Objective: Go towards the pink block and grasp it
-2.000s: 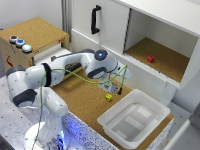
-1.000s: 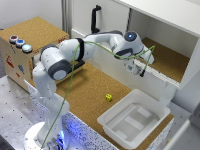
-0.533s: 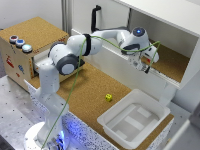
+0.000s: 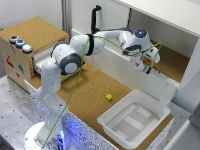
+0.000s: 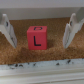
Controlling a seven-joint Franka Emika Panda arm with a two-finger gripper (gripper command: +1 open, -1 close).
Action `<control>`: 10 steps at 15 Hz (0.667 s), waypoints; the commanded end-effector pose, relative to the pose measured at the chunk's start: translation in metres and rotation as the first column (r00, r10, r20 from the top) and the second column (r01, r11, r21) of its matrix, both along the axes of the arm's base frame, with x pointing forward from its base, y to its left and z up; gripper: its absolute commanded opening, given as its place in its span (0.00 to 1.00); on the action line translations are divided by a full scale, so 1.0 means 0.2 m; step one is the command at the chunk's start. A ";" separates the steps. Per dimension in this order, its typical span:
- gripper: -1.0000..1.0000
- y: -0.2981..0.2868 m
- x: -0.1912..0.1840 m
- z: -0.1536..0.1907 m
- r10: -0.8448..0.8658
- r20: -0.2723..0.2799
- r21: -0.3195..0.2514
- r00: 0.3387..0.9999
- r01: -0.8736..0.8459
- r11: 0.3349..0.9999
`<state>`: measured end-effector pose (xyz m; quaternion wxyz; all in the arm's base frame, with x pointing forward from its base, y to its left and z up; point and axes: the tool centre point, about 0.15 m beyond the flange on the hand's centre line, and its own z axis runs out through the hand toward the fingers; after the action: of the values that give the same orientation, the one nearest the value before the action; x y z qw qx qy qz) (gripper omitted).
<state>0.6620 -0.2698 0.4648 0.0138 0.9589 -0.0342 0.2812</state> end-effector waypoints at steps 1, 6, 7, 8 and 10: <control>1.00 -0.01 0.27 0.00 0.033 -0.057 0.026 0.998 -0.032 0.999; 0.00 0.03 0.29 0.01 0.028 -0.050 0.016 0.998 -0.027 1.000; 0.00 0.02 0.29 0.00 0.025 -0.054 0.016 0.998 -0.024 1.000; 0.00 0.02 0.28 -0.01 0.022 -0.056 0.018 0.998 -0.021 1.000; 0.00 0.00 0.26 -0.01 0.018 -0.056 0.021 0.998 -0.016 1.000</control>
<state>0.6885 -0.2636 0.4626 0.0152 0.9579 -0.0255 0.2855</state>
